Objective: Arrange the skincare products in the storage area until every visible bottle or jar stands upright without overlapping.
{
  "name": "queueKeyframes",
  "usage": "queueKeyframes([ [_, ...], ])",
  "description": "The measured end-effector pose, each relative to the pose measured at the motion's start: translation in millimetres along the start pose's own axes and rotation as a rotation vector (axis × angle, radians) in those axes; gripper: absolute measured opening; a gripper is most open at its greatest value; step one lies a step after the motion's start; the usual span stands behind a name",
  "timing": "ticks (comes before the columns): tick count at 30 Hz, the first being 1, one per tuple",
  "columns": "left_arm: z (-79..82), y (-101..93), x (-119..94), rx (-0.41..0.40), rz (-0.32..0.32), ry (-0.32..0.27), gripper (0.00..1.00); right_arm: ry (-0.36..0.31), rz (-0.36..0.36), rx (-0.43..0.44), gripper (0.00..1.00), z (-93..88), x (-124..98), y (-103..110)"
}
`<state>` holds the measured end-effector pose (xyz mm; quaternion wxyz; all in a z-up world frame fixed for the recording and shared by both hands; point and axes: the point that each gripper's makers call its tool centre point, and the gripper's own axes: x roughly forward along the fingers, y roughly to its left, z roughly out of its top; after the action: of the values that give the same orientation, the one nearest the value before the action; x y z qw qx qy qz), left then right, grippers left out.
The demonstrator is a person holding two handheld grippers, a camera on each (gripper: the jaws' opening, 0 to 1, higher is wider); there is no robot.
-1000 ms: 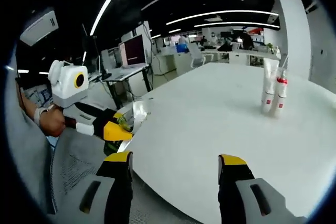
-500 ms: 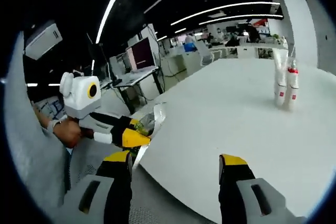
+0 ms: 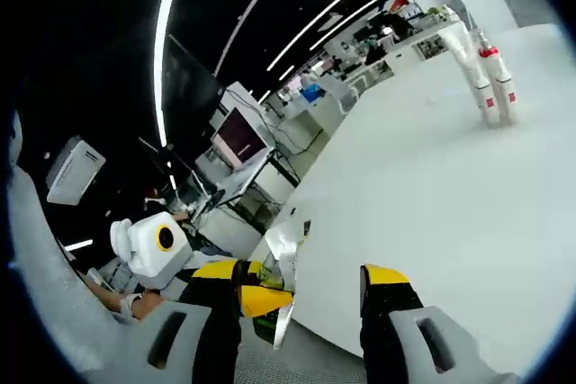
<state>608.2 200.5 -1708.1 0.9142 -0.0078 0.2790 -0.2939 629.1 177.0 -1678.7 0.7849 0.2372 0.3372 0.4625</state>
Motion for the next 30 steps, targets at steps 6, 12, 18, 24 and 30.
queueKeyframes([
  [6,3.8,-10.7,-2.1,0.033,-0.041,-0.021,0.1,0.004,0.0,0.099,0.29,-8.8,15.9,0.4],
  [12,0.4,-15.1,-1.1,0.069,-0.058,-0.013,0.16,-0.013,0.005,0.114,0.08,-8.2,18.3,6.4],
  [18,1.0,-15.7,0.7,0.082,-0.068,-0.02,0.33,-0.014,0.0,0.115,0.03,-4.0,13.5,3.4],
  [24,11.3,-9.2,-1.4,0.066,-0.052,-0.074,0.42,-0.022,0.002,0.119,0.0,9.3,1.0,-4.4],
  [30,12.1,-12.6,1.1,-0.03,-0.104,-0.073,0.54,0.042,0.061,0.005,0.0,14.4,-17.7,-0.2],
])
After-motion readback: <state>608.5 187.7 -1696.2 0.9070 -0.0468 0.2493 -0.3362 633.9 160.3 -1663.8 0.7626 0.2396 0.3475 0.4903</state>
